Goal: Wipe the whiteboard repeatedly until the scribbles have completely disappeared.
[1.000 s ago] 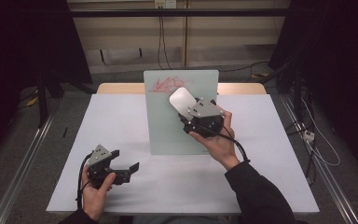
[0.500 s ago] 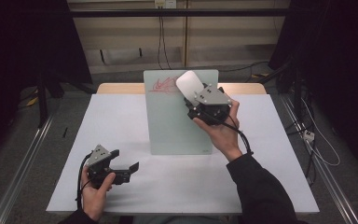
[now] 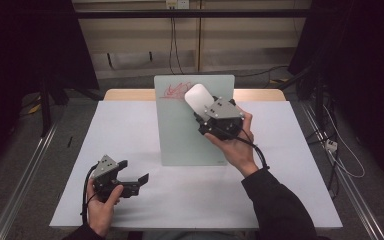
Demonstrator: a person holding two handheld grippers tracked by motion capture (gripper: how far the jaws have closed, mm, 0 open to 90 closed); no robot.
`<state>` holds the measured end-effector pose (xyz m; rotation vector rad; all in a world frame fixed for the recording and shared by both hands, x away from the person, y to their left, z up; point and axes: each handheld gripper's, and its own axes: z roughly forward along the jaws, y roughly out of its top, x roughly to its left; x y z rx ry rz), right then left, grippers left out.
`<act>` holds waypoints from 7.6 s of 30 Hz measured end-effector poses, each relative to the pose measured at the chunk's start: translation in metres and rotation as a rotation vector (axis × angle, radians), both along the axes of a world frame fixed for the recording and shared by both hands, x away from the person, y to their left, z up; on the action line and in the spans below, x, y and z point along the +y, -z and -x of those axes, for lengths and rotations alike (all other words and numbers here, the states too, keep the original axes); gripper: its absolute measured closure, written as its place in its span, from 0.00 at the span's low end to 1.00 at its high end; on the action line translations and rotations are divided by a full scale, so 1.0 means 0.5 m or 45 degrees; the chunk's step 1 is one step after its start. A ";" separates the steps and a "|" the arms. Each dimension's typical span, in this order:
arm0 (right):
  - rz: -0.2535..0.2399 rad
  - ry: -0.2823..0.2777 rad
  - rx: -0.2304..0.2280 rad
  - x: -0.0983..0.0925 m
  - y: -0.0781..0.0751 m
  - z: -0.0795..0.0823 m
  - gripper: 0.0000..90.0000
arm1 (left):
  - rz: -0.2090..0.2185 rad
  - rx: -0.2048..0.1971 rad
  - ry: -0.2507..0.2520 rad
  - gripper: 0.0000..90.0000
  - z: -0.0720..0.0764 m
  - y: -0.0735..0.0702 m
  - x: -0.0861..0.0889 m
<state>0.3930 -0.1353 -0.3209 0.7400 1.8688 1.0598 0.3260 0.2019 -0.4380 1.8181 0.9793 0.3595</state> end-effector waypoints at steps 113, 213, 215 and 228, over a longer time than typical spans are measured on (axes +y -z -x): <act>0.088 0.003 -0.006 0.066 -0.023 -0.014 0.35 | 0.002 -0.003 0.010 0.05 0.001 -0.001 -0.002; 0.098 -0.183 0.124 0.193 0.001 -0.023 0.35 | -0.006 -0.008 0.015 0.05 0.002 -0.002 0.001; 0.113 -0.205 0.141 0.202 0.018 -0.017 0.35 | -0.005 -0.009 0.016 0.05 0.002 -0.003 0.001; 0.044 -0.125 0.088 0.163 -0.037 -0.036 0.35 | 0.008 -0.010 0.007 0.05 0.003 -0.002 0.000</act>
